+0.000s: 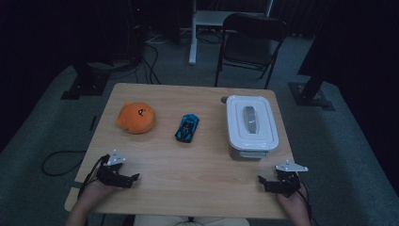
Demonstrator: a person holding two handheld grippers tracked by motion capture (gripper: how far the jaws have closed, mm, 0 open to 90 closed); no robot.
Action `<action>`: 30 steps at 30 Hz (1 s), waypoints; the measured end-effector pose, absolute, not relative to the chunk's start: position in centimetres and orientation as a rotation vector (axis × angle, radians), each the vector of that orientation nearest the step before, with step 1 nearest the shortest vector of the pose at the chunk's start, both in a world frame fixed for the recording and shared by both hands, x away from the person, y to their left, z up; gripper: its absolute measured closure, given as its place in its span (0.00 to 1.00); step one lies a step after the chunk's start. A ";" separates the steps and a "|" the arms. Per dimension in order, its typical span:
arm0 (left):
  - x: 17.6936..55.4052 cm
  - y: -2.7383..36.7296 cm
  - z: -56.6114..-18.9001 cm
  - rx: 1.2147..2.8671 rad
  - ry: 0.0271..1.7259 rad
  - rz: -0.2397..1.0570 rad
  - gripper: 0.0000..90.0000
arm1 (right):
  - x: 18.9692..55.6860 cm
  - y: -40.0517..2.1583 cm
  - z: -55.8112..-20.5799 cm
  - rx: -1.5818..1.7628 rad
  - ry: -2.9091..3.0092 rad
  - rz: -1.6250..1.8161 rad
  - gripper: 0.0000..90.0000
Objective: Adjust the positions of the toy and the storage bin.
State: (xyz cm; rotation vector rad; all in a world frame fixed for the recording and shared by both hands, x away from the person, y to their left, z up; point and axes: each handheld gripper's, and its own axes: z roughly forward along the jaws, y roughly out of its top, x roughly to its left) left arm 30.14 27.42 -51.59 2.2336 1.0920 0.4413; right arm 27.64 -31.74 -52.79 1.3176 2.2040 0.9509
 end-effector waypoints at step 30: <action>36.1 18.8 -49.2 2.287 1.048 0.414 0.04 | 27.6 -31.7 -52.8 1.320 2.203 0.952 0.15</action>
